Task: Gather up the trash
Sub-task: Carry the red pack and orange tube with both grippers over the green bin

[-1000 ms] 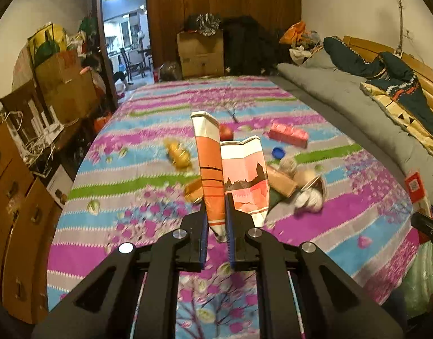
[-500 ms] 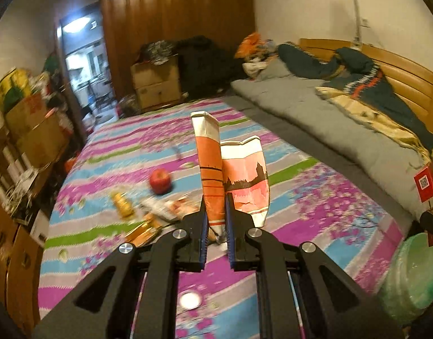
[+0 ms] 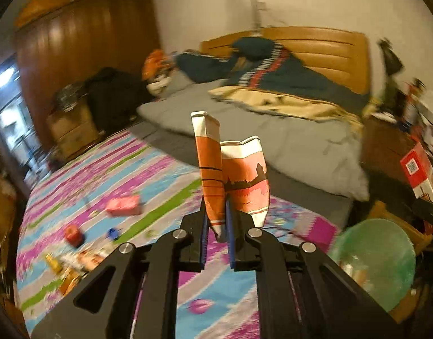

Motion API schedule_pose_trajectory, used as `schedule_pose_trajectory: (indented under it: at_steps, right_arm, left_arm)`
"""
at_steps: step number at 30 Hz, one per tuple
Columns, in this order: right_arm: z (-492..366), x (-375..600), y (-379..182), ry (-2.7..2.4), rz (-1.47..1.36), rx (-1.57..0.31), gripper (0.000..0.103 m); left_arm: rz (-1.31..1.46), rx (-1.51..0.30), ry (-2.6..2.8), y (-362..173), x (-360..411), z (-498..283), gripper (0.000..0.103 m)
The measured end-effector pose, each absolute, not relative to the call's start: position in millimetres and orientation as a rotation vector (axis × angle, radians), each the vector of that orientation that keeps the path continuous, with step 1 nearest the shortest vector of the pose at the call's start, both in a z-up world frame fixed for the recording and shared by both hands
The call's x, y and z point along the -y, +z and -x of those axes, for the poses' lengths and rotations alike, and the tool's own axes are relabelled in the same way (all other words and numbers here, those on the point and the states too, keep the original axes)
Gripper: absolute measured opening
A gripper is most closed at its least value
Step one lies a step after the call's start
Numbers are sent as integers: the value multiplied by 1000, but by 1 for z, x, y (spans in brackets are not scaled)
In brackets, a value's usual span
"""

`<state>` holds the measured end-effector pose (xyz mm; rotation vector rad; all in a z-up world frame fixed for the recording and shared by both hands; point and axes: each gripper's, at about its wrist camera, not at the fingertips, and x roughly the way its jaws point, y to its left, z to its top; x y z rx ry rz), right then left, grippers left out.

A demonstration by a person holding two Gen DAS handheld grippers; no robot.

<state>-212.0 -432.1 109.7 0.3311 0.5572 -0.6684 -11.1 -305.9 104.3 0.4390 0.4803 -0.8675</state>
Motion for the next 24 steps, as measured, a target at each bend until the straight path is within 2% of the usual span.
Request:
schedule_pose_trajectory:
  at_steps: [11, 24]
  right_arm:
    - [315, 479, 87, -879, -434, -621, 59]
    - [333, 497, 44, -883, -582, -709, 59]
  left_arm:
    - [-633, -469, -1133, 72, 390, 98, 10]
    - [-780, -583, -1275, 21, 420, 136, 10]
